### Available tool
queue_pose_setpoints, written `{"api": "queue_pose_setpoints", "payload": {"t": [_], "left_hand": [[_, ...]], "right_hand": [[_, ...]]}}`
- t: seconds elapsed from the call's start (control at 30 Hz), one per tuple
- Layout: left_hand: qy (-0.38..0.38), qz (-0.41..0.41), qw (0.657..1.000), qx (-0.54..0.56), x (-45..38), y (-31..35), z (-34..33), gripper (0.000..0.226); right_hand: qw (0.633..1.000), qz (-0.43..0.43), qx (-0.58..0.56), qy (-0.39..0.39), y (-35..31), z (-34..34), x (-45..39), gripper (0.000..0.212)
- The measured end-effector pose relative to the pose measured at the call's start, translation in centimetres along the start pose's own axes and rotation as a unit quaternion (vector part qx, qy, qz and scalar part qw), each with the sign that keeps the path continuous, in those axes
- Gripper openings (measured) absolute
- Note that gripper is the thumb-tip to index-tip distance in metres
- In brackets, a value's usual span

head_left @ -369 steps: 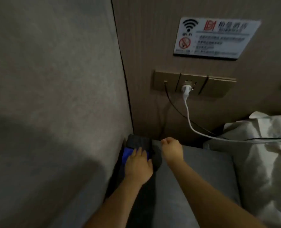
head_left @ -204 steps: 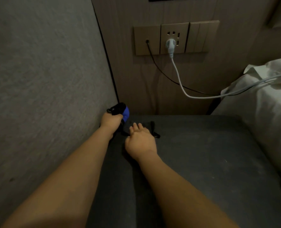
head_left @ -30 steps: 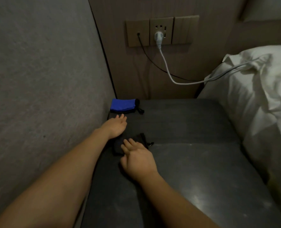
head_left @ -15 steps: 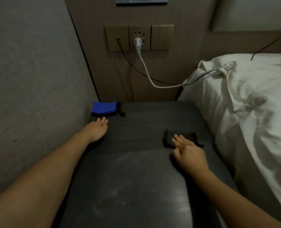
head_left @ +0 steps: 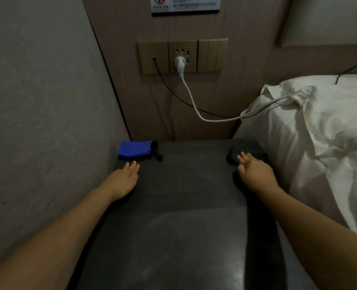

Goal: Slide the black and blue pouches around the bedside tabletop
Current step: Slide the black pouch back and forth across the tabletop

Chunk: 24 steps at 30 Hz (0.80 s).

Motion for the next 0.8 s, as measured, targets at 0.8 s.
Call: {"api": "queue_pose_setpoints", "payload": {"t": [0.8], "left_hand": [[0.004, 0.005, 1.0, -0.005, 0.2, 0.6, -0.2, 0.053]], "right_hand": [[0.999, -0.002, -0.054, 0.007, 2.5, -0.4, 2.0, 0.046]]}}
Point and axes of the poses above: each hand's wrist, its own x-axis away from the middle knuckle, its own z-axis out of the back of the hand, y = z × x, the point moved 8 cm from there along -x, towards the middle knuckle, and after that the axes turned 1 degree about -x, right-handed, at the moved point
